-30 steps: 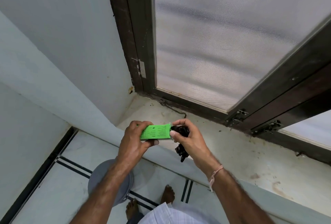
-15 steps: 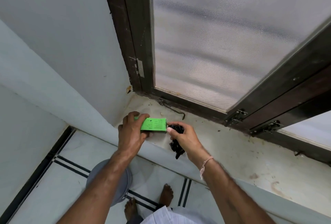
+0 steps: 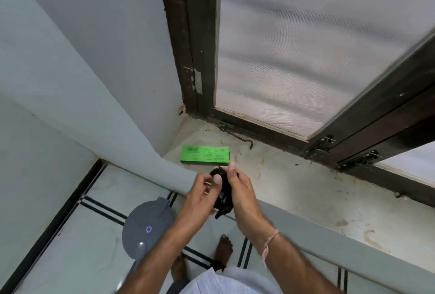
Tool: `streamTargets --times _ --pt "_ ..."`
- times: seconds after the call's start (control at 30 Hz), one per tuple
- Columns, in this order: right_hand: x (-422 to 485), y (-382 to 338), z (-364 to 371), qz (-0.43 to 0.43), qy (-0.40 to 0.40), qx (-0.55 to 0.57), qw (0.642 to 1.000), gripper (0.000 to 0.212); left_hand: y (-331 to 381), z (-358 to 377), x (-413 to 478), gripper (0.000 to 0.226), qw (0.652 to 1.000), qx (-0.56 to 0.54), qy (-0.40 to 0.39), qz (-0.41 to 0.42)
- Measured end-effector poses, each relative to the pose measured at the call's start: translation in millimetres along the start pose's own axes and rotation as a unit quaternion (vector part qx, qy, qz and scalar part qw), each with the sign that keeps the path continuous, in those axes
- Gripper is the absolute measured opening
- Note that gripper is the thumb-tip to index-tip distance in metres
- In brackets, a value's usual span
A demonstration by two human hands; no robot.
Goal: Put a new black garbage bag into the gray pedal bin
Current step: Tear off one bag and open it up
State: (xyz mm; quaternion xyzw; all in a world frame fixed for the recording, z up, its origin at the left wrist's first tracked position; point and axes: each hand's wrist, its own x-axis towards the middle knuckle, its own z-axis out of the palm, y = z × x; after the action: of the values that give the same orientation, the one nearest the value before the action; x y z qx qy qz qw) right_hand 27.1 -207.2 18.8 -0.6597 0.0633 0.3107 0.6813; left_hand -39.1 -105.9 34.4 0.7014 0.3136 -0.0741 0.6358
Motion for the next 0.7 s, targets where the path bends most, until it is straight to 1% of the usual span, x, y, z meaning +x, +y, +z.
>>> streamTargets --times 0.03,0.1,0.2,0.27,0.33,0.43,0.5,0.6,0.67,0.7 --pt "-3.2 2.9 10.1 0.010 0.004 0.000 1.000 0.052 -1.0 1.8 -7.9 0.055 0.997 -0.057 -0.017 -0.044" --pt "-9.9 9.2 30.4 0.034 0.002 -0.004 0.999 0.054 -7.2 -1.4 -19.5 0.054 0.989 -0.122 -0.009 -0.087" --pt "-19.0 16.6 56.1 0.055 -0.004 0.020 0.998 0.052 -25.4 -16.8 -25.5 0.043 0.980 -0.173 0.028 -0.097" --pt "-23.8 21.2 72.1 0.061 -0.015 0.018 0.998 0.053 -33.8 -32.3 -29.3 0.029 0.974 -0.206 0.043 -0.088" --pt "-33.3 29.2 95.0 0.053 -0.030 0.015 0.998 0.047 -43.5 -60.7 -36.9 0.022 0.967 -0.233 0.070 -0.072" --pt "-45.6 52.0 125.2 0.027 -0.031 -0.011 0.999 0.031 -61.4 -109.4 -47.3 0.027 0.952 -0.273 0.119 -0.065" --pt "-55.1 67.0 145.6 0.016 -0.017 -0.037 0.999 0.022 -80.7 -143.0 -52.3 0.033 0.944 -0.289 0.141 -0.076" --pt "-79.3 89.0 193.6 -0.002 0.014 -0.048 0.999 0.013 -116.9 -203.5 -69.1 0.035 0.938 -0.295 0.167 -0.078" --pt "-91.1 101.8 221.4 -0.027 0.032 -0.074 0.996 0.015 -134.0 -236.6 -85.7 0.039 0.934 -0.321 0.143 -0.066" --pt "-103.7 110.6 244.7 -0.040 0.040 -0.088 0.995 0.016 -143.9 -261.8 -101.8 0.043 0.940 -0.320 0.103 -0.058"
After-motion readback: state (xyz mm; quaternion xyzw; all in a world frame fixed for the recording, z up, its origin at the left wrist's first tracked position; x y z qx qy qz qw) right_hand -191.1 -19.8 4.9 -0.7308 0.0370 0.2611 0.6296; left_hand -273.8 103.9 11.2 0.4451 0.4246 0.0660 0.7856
